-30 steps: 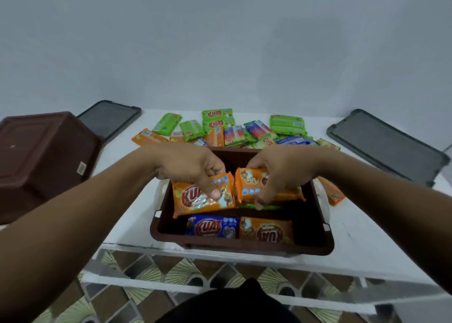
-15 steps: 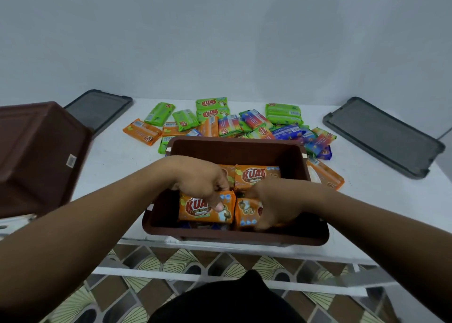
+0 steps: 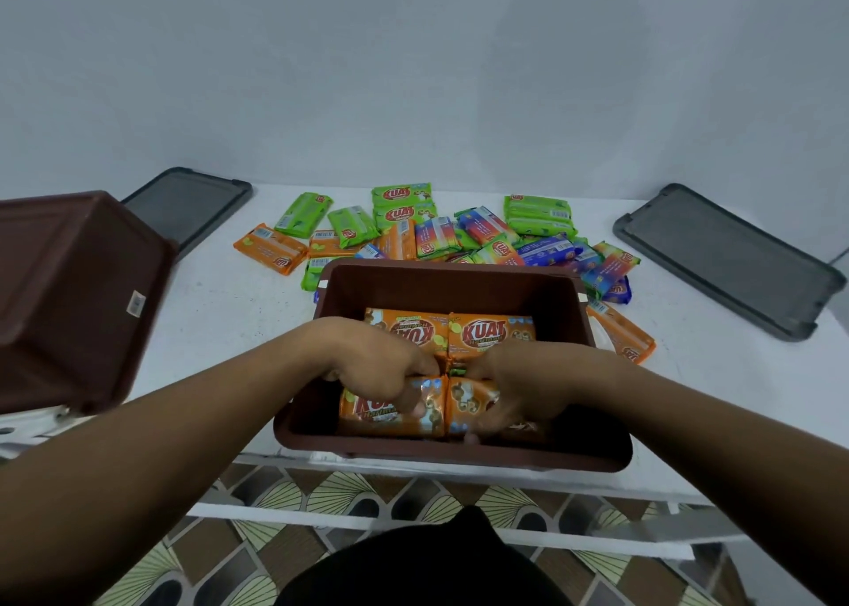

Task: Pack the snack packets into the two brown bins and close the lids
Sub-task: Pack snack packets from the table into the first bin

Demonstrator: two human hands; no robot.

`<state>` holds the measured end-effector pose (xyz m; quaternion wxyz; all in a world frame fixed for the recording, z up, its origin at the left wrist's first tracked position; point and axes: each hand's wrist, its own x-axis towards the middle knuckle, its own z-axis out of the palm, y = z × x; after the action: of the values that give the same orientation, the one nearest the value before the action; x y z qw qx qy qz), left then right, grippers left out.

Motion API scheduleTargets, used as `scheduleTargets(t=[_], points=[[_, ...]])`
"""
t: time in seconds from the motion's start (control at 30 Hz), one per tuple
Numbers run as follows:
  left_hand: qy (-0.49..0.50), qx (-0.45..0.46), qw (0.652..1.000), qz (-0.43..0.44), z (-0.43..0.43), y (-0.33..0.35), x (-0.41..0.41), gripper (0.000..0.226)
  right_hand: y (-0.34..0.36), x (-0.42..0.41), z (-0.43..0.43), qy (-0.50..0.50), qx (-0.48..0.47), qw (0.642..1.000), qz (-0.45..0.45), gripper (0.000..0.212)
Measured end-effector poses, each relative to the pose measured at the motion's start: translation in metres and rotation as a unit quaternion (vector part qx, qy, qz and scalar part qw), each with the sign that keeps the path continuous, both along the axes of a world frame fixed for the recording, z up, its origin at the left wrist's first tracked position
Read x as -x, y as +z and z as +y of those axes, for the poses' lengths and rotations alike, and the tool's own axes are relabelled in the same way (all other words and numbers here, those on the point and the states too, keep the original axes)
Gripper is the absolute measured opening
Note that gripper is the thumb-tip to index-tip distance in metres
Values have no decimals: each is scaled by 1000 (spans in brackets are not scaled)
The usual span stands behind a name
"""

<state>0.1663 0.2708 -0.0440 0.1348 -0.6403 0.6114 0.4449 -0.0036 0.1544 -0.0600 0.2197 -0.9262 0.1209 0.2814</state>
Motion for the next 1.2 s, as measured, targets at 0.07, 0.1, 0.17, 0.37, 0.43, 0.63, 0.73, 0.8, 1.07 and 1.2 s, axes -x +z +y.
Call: scheduleTargets(t=[0.07, 0.1, 0.17, 0.37, 0.43, 0.63, 0.73, 0.8, 1.07, 1.2], points=[[-23, -13, 1000, -4, 2, 2, 2, 46, 3, -1, 0, 25, 7, 999, 30, 41], [-34, -17, 999, -11, 3, 3, 3, 61, 5, -2, 0, 39, 6, 998, 44, 39], [-49, -28, 998, -16, 5, 5, 3, 68, 9, -3, 0, 57, -9, 996, 67, 38], [-53, -61, 997, 4, 7, 5, 3, 64, 12, -6, 1, 88, -5, 990, 106, 35], [-55, -53, 997, 3, 7, 4, 3, 63, 13, -7, 3, 88, 10, 990, 114, 35], [-68, 3, 998, 7, 4, 10, 1, 59, 21, -15, -1, 93, 40, 988, 117, 49], [-25, 97, 994, 40, -3, 26, -8, 46, 40, -22, -11, 40, 9, 999, 37, 43], [17, 177, 981, 75, -10, 40, -20, 28, 58, -29, -19, 0, -13, 998, -57, 19], [197, 370, 896, 146, -37, 91, -66, 6, 101, -64, -70, -159, -63, 941, -292, 4], [248, 456, 846, 124, -64, 98, -98, 8, 102, -93, -95, -191, -49, 924, -328, 6]])
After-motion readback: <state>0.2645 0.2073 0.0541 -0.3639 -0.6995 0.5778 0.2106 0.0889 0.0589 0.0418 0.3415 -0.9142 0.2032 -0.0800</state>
